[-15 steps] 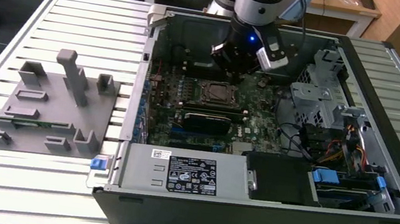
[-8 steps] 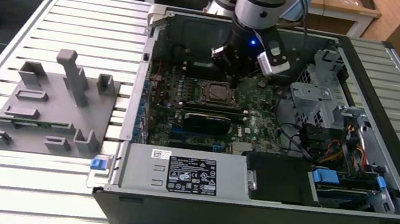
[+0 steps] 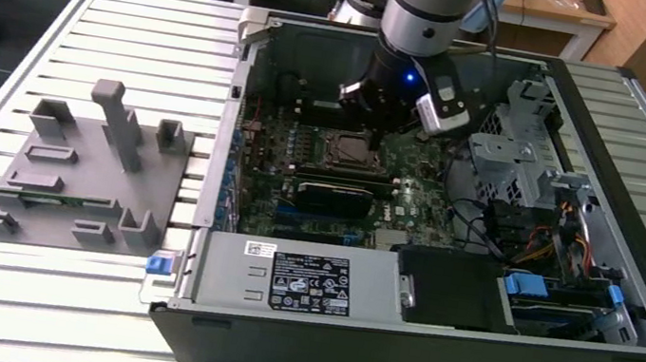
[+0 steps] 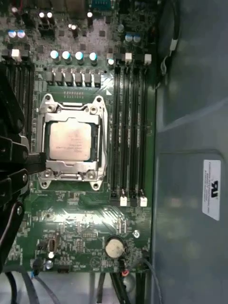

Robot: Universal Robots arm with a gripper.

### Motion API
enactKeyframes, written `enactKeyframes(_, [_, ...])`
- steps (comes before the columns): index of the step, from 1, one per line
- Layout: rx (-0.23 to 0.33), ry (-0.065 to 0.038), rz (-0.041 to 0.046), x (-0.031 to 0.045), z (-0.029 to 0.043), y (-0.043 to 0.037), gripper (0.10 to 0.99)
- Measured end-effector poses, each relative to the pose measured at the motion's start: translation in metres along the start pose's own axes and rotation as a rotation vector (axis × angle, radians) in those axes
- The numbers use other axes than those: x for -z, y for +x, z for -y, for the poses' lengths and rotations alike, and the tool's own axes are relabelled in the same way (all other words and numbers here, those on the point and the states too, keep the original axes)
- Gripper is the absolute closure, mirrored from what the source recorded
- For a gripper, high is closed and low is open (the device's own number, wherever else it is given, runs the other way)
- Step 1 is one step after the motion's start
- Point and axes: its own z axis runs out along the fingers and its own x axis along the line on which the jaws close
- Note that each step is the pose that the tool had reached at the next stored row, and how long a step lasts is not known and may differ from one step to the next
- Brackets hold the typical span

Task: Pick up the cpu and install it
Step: 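Install the second cpu locking lever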

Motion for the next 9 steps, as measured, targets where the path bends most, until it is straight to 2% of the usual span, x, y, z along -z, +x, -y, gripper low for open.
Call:
enactKeyframes(2, [0.0, 0.0, -0.0046, -0.0003, 0.001, 0.0, 0.98])
enactKeyframes(9, [0.0, -0.006, -0.0049, 0.0001, 0.0136, 0.0022, 0.98])
